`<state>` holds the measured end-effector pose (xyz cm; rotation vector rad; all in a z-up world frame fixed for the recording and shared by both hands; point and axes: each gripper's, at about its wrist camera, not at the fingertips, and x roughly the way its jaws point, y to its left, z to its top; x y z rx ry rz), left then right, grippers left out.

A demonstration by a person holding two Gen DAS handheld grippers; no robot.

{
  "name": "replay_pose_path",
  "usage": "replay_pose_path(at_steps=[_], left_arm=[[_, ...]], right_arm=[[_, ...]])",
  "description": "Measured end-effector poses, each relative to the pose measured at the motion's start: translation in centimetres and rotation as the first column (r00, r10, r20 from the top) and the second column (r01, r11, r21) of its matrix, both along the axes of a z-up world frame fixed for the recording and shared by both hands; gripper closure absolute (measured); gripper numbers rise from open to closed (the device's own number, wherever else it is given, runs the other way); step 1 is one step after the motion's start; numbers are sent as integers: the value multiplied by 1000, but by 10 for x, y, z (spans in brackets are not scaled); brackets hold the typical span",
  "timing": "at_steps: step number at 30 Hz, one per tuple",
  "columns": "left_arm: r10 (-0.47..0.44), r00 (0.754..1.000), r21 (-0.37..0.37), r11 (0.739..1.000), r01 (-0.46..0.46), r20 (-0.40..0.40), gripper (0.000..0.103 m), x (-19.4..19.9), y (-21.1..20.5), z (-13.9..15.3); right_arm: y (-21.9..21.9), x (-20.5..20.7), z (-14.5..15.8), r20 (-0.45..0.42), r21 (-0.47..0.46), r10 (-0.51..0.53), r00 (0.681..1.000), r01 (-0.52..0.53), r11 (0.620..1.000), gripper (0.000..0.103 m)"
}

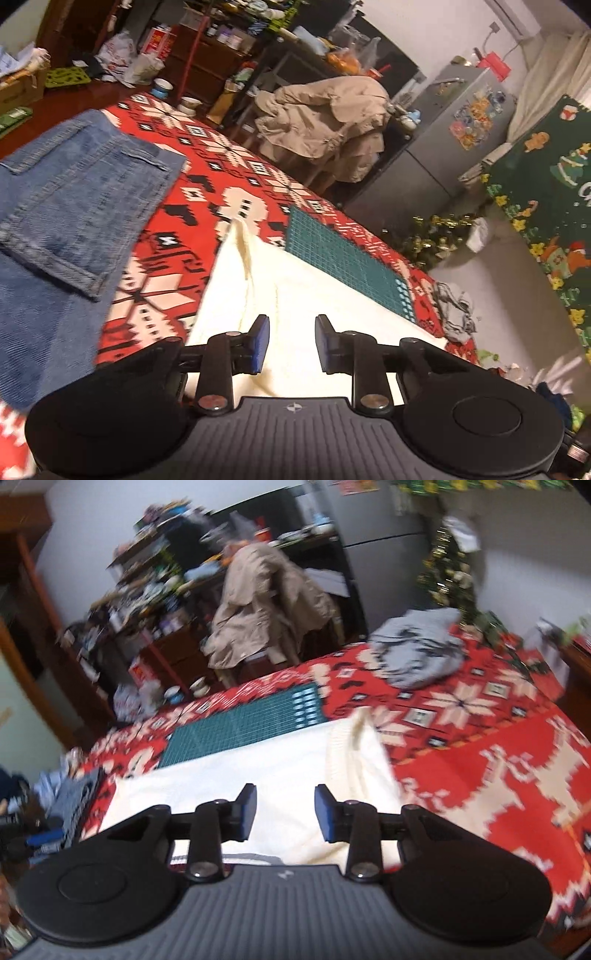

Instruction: Fold clothes

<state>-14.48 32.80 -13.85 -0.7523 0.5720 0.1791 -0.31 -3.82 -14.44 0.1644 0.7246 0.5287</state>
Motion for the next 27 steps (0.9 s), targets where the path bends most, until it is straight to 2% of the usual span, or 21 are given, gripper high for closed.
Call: replay_pose_path(at_steps=[2, 6, 9, 11, 14, 17, 20, 23, 27], left_arm=[[-10, 1000, -27, 1000, 10, -2, 99, 10, 7, -14], [29, 999, -101, 994, -33, -46, 99, 28, 27, -41], [62, 995, -114, 991, -70, -77, 99, 39, 37, -50], [72, 991, -124, 989, -86, -113, 99, 44, 42, -52], [89, 984, -155, 981, -113, -156, 100, 48, 51, -56], [132, 965, -105, 982, -159, -227, 100, 50, 58, -47], [158, 949, -118, 974, -196, -271, 101, 50, 67, -38], [128, 958, -120, 979, -163, -258, 101, 53, 73, -22], [27, 972, -149, 987, -63, -235, 101, 67, 78, -17]], right_arm=[[22, 6, -7, 5, -21, 35, 999, -35, 999, 65], [70, 24, -26, 5, -47, 143, 990, -143, 989, 67], [105, 37, -38, 8, -76, 225, 974, -224, 972, 74], [129, 42, -38, -5, -102, 274, 962, -273, 957, 74], [153, 52, -29, -51, -100, 310, 949, -313, 944, 74], [171, 56, -18, -129, -89, 324, 937, -336, 938, 74], [186, 56, -8, -209, -100, 330, 921, -356, 929, 74], [202, 53, 6, -252, -120, 345, 904, -383, 916, 74], [223, 51, 25, -314, -107, 357, 879, -407, 907, 74]])
